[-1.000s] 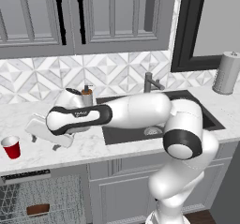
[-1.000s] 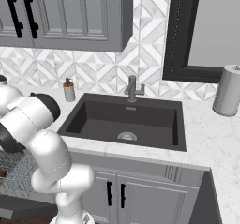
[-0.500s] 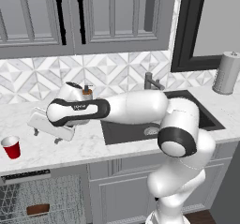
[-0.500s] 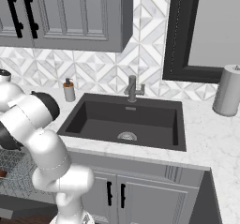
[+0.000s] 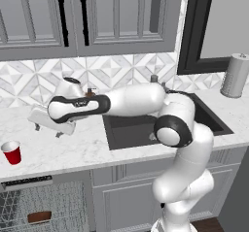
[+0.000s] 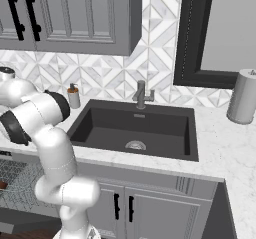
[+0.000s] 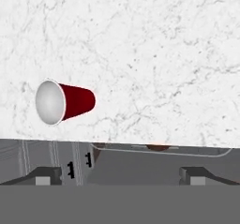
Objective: Pick up the cup and bowl from the counter, place them in the dishwasher, and close the dishwasher door.
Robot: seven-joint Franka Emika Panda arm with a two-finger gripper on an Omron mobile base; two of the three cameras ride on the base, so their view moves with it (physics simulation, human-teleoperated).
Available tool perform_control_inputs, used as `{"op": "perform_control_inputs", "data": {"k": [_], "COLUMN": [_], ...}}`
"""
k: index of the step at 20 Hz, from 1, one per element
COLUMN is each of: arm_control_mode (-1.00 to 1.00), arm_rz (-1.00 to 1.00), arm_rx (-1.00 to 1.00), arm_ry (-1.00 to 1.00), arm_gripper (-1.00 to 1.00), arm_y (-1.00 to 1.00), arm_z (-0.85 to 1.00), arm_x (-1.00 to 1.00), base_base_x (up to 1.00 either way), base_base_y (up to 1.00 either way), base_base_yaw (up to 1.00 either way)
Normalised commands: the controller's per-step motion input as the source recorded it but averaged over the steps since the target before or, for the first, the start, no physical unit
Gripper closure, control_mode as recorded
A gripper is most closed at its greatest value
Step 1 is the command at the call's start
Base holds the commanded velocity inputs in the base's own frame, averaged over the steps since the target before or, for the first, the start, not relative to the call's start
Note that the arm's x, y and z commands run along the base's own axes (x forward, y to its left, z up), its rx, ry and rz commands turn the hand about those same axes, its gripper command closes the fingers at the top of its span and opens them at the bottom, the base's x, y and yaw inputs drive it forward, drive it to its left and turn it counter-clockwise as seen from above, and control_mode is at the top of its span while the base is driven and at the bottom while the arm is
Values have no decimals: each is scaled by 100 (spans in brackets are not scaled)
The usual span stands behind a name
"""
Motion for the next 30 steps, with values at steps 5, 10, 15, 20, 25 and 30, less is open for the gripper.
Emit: {"op": "perform_control_inputs", "data": {"k": [5, 10, 15, 20, 25, 30], "arm_control_mode": [-100, -100, -100, -100, -100, -100], "arm_rz": [3, 5, 1, 3, 3, 8], "arm_rx": [-18, -18, -3, 2, 25, 2], "arm_ry": [-2, -8, 0, -11, -2, -6], "arm_gripper": [-100, -100, -100, -100, -100, -100], "arm_y": [40, 53, 7, 26, 4, 26], "arm_z": [3, 0, -2, -5, -51, -20], "arm_x": [31, 0, 0, 0, 0, 8], "base_base_x": [0, 0, 0, 0, 0, 0], "base_base_y": [0, 0, 0, 0, 0, 0], "base_base_yaw": [0, 0, 0, 0, 0, 0]}}
